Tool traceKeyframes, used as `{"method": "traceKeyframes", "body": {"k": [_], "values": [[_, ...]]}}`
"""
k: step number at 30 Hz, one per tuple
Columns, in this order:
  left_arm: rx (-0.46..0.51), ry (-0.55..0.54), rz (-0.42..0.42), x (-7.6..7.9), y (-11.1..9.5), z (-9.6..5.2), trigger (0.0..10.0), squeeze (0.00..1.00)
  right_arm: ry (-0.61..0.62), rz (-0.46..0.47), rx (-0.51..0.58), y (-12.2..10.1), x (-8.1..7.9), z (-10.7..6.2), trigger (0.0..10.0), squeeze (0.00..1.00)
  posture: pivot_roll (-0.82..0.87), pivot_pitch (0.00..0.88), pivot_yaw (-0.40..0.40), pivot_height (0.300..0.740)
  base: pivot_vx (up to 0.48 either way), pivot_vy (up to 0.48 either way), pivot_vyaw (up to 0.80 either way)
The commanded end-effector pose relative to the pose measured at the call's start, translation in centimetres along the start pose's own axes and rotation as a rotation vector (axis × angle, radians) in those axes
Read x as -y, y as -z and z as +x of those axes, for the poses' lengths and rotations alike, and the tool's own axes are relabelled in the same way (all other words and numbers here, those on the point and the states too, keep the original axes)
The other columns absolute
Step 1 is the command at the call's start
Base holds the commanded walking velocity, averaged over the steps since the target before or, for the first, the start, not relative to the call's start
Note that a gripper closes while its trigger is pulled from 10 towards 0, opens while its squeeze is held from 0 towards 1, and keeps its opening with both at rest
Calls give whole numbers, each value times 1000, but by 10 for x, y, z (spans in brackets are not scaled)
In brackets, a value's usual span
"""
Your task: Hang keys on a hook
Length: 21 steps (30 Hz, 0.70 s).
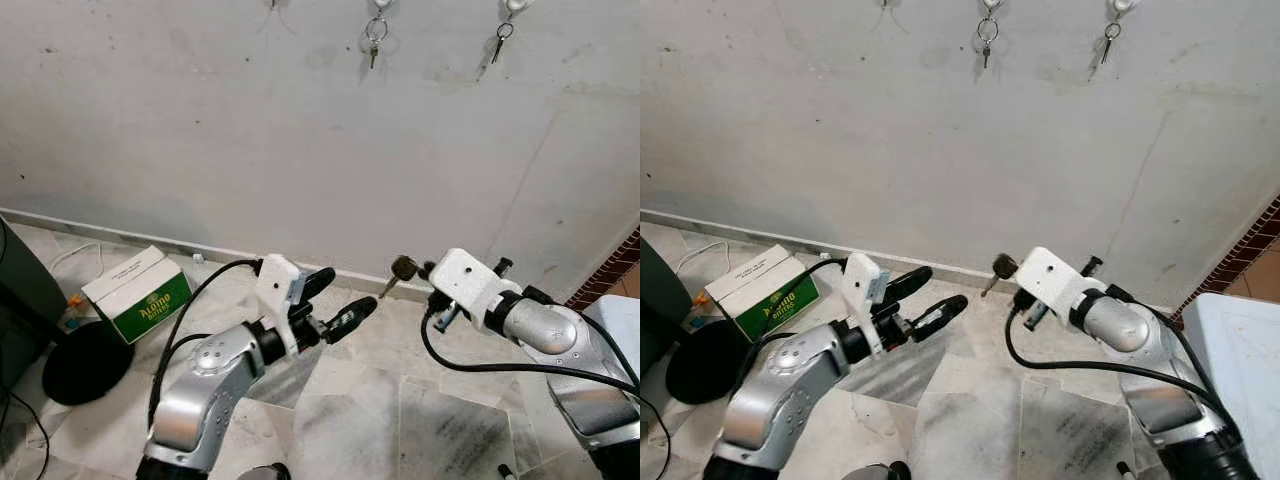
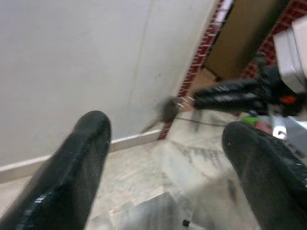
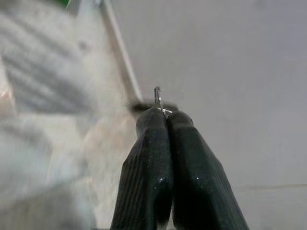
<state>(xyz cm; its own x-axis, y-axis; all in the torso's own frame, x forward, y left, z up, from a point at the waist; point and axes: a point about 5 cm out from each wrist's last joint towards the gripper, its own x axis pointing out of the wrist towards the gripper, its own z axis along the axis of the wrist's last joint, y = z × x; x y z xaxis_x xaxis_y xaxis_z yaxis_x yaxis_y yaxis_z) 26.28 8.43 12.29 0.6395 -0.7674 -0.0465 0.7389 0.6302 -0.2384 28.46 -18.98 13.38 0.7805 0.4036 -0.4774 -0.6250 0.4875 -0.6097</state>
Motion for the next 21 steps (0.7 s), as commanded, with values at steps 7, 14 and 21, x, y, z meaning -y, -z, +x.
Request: {"method": "traceKeyframes", "body": {"k": [7,14,21], "values": [[-34,-23,30,-2,-1,-10,10000,1000,-183,-36,-97,18,-19,-3,0,0,-76,85,43,740,0,0,0],[-60,-17,44,0,2,-11,10000,1000,-93,61,-75,15,-4,0,0,0,-71,86,42,740,0,0,0],[-27,-46,65,-2,-3,-10,10000,1000,67,229,55,-5,13,4,0,0,-73,86,42,740,0,0,0]]}}
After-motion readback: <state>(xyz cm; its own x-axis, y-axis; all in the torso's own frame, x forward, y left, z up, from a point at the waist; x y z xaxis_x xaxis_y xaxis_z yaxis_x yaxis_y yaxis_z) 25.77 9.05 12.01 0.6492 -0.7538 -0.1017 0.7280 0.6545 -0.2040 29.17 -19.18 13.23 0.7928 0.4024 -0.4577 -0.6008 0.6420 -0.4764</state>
